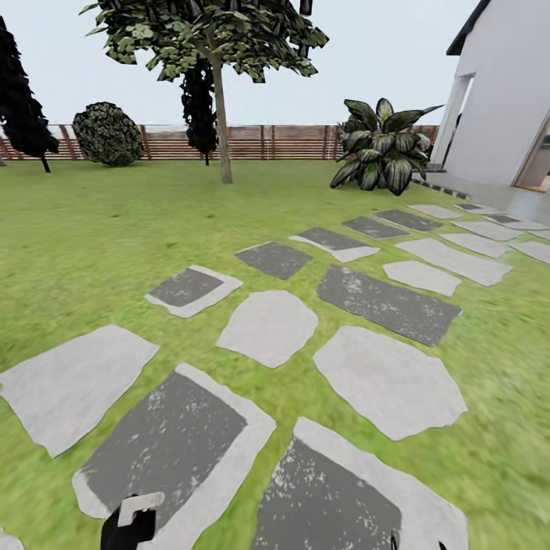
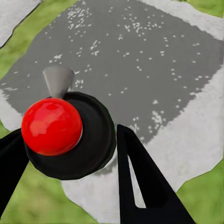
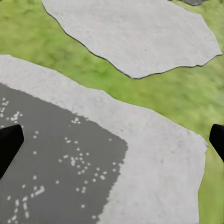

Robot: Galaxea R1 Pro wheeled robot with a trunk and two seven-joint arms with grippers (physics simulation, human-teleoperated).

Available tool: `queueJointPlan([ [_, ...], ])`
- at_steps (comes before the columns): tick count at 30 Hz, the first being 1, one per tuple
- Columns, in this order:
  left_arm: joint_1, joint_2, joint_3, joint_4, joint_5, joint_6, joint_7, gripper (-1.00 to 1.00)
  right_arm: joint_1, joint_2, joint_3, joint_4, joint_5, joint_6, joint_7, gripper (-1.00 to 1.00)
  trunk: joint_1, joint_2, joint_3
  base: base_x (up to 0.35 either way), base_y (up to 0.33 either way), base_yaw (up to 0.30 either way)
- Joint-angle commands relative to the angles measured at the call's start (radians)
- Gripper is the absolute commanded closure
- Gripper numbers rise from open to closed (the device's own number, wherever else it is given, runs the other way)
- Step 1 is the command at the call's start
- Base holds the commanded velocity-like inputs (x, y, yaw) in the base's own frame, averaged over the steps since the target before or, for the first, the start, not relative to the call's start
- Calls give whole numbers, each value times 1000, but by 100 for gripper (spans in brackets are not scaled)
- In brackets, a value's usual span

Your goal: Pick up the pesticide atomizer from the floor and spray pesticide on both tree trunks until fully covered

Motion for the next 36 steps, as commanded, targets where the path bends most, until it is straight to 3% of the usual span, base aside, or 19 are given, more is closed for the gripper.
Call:
queueJointPlan([
  [1,-1,1,0,1,2,-4,1,100,-1,0,0,1,1,-2,-2,-100,0,0,-1,339,0,0],
  [36,-1,1,-1,1,2,-4,0,100,-1,0,0,1,1,-2,-2,-100,0,0,-1,339,0,0],
])
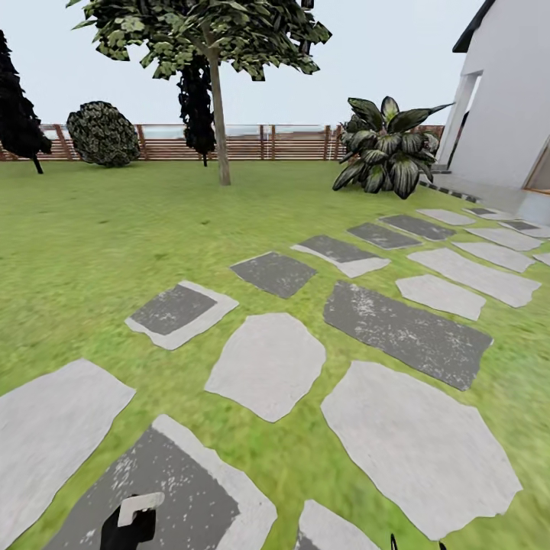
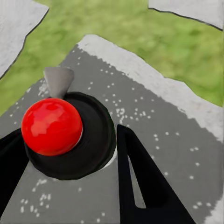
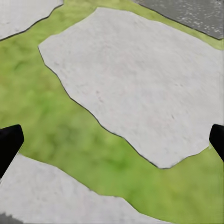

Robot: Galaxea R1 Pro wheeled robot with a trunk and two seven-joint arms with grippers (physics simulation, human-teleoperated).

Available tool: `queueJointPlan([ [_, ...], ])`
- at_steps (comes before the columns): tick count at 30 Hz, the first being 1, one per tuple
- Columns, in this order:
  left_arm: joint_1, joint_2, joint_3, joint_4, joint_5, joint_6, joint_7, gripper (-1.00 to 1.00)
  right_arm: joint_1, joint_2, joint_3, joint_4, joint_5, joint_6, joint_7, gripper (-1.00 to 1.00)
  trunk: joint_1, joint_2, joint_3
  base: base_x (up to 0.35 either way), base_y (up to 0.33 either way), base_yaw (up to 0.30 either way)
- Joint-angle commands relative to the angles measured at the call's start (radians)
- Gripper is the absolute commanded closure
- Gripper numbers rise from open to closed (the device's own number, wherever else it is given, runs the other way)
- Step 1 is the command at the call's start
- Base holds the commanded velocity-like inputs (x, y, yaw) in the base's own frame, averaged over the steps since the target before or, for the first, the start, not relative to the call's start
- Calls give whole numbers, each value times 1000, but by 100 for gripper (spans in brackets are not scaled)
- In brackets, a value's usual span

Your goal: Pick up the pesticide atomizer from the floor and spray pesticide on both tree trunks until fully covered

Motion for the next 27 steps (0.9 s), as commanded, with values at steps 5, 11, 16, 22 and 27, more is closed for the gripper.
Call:
queueJointPlan([
  [5,-1,0,0,1,2,-3,1,100,-1,0,0,1,1,-2,-2,-100,0,0,-1,339,0,0],
  [11,0,0,0,1,2,-3,1,100,-1,0,0,1,1,-3,-2,-100,0,0,-1,339,0,0],
  [16,-1,0,0,1,3,-2,3,100,-1,0,0,1,1,-3,-2,-100,0,0,-1,339,0,0],
  [22,-1,0,0,1,3,-3,3,100,-1,0,0,1,1,-2,-2,-100,0,0,-1,338,0,0],
  [27,-1,0,1,1,3,-3,3,100,-1,0,0,1,1,-3,-2,-100,0,0,-1,339,0,0],
])
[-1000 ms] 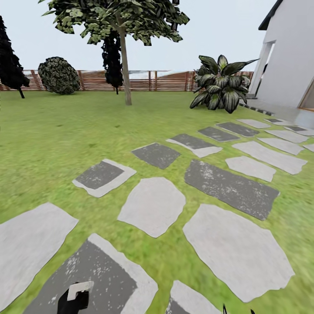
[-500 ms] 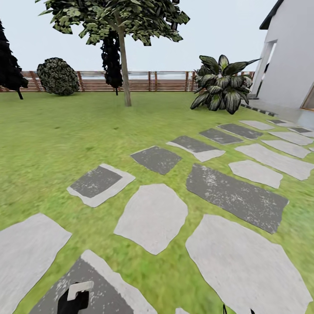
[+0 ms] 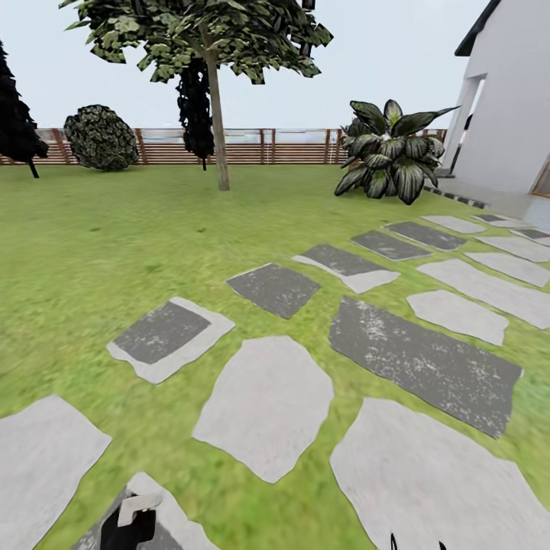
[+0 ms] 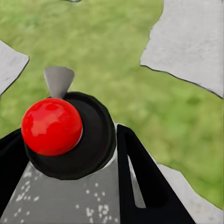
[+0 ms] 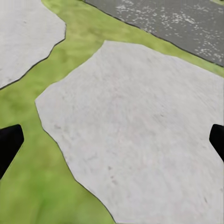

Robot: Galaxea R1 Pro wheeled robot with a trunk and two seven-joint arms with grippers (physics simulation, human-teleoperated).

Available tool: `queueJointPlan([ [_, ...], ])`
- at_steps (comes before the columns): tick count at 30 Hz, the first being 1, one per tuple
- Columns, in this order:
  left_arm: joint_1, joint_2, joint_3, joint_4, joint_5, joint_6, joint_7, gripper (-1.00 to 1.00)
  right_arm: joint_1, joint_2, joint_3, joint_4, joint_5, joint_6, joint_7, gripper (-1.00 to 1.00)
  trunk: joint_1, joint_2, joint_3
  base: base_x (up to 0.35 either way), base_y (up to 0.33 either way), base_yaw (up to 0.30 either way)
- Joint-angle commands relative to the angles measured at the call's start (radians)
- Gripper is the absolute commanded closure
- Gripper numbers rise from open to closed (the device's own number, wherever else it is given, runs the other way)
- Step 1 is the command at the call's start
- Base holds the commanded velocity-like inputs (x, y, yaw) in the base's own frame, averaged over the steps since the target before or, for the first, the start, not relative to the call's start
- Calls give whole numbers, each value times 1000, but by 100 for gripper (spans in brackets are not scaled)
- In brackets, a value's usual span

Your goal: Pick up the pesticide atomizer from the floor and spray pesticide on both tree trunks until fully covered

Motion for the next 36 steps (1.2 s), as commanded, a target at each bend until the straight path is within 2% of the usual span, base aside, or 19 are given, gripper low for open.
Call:
queueJointPlan([
  [1,-1,0,0,1,2,-3,1,100,-1,0,0,1,1,-2,-2,-100,0,0,-1,339,0,0],
  [36,-1,0,0,1,1,-4,1,100,-1,0,0,1,1,-2,-2,-100,0,0,-1,339,0,0],
])
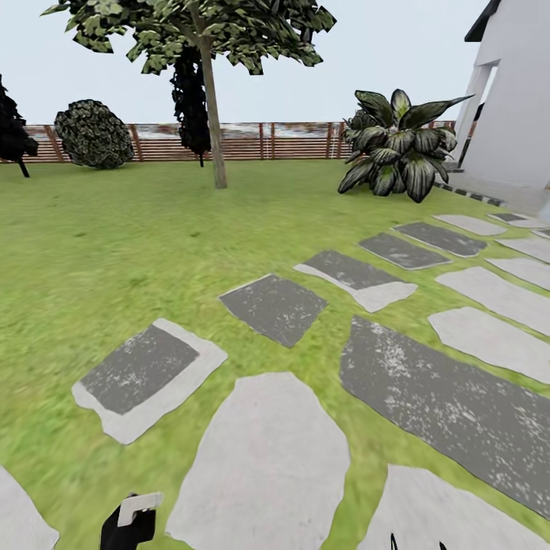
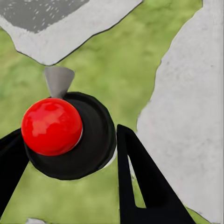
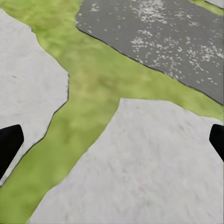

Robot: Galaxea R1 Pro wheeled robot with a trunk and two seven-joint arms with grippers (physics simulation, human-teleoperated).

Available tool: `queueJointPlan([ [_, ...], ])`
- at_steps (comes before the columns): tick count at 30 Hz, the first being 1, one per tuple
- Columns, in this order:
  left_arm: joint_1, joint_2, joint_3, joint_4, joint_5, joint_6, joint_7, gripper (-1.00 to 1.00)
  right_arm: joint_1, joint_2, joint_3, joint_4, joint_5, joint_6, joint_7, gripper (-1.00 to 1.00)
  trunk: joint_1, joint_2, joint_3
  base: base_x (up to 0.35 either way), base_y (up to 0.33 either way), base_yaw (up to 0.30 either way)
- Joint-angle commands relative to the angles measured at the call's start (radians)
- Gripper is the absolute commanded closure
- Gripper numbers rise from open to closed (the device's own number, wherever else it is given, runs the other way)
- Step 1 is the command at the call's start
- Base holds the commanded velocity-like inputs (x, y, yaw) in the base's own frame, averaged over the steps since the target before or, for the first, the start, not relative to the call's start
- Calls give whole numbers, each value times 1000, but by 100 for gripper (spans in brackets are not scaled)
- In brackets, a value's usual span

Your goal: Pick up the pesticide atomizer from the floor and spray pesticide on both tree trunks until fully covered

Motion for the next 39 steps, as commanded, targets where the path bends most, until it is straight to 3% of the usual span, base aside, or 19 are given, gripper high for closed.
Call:
queueJointPlan([
  [1,-1,0,-1,1,2,-3,1,100,-1,0,0,1,1,-2,-2,-100,0,0,-1,338,0,0],
  [39,-1,0,-1,1,2,-3,1,100,-1,0,0,1,1,-2,-2,-100,0,0,-1,339,0,0],
])
